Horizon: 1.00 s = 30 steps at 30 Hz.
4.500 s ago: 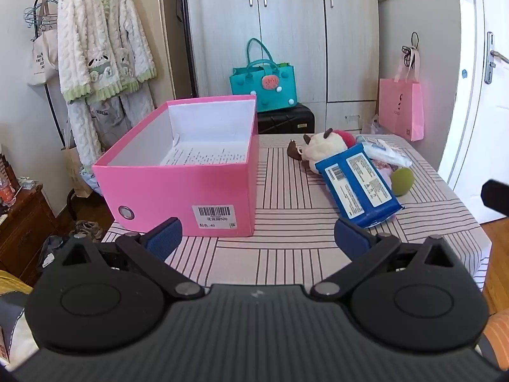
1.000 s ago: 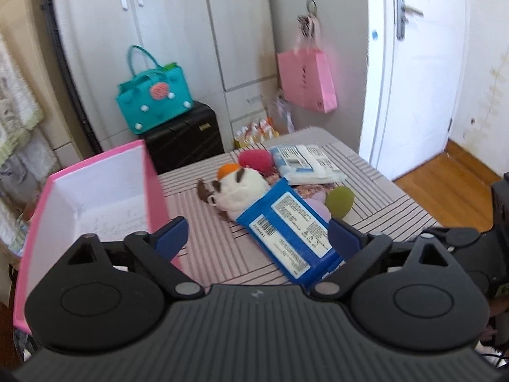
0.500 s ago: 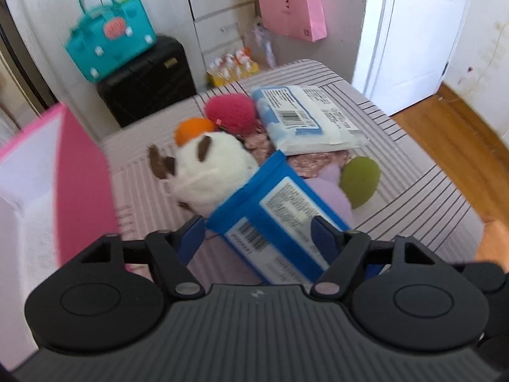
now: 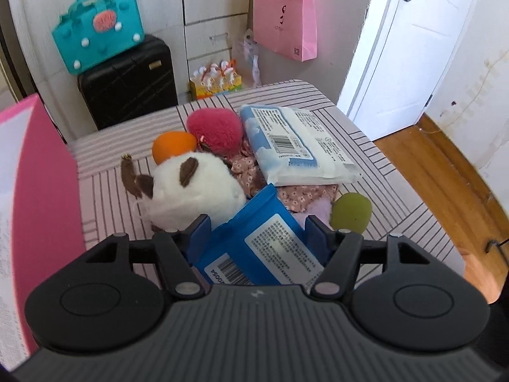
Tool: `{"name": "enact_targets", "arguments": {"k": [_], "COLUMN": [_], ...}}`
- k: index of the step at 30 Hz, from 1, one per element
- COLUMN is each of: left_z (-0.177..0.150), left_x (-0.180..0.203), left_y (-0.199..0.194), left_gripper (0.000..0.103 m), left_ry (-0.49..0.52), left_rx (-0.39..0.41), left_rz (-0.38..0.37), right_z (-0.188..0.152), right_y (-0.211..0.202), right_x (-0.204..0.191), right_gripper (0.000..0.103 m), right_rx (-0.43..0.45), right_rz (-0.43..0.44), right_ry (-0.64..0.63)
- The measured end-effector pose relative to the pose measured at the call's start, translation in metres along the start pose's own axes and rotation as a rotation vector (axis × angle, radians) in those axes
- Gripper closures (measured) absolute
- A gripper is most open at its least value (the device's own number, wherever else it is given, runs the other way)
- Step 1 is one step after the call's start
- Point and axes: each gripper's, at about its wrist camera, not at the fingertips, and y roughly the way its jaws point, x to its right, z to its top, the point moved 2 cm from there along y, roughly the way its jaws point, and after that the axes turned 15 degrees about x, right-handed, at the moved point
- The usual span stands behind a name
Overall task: Organize soft objects
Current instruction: 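Move the left tool to the blue wipes pack and close on it, then lift the blue wipes pack with the left tool off the table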
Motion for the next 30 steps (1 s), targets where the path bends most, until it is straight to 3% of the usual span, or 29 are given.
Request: {"name": "enact_targets", "arguments": {"k": [4,10,12,14,17,25,30], "left_z": [0.000,-0.008,-0.009,-0.010,-0.010,-0.016,-0.019], "left_x": [-0.007,-0.007,-0.008,-0.011,-0.014,-0.013,-0.010], "left_y": [0.004,0.009,0.009,0.008,0.006,-0.003,-0.010], "left_gripper": [0.035,0.029,0.031,0.041,0.047,0.049,0.049], "left_ry": [-0.059,-0.068,-0.085,-0.110,-0.127,-0.193,-0.260], "left_rx": [-0.012,-0.031,-0.035,-0.046,-0.056,-0.088,-0.104], "left_rz": [-0.015,0.002,-0.001,-0.015,-0.036,-0.025,-0.032], "right_z": [0.000,-0.002,-0.002,0.000,0.001,0.005,0.009], "right_y": [0.000,0.000,-0.001,-0.002,-0.006,-0.019,-0.034], "right_x": [-0.001,-0.001,0.000,-0.001,-0.001,-0.002,-0.002], "right_gripper": [0.077,0.088,0.091,0.092,0.093,0.093,0.095], "right_rx": [0.001,-0.011,-0.013,-0.011,-0.007,-0.019,-0.025], "right_rz": [0.000,0.017,0.021,0.025,0.025,0.033,-0.009], "right_ry": [-0.037,-0.027,-0.024,-0.022,-0.031,-0.017,-0.046]}}
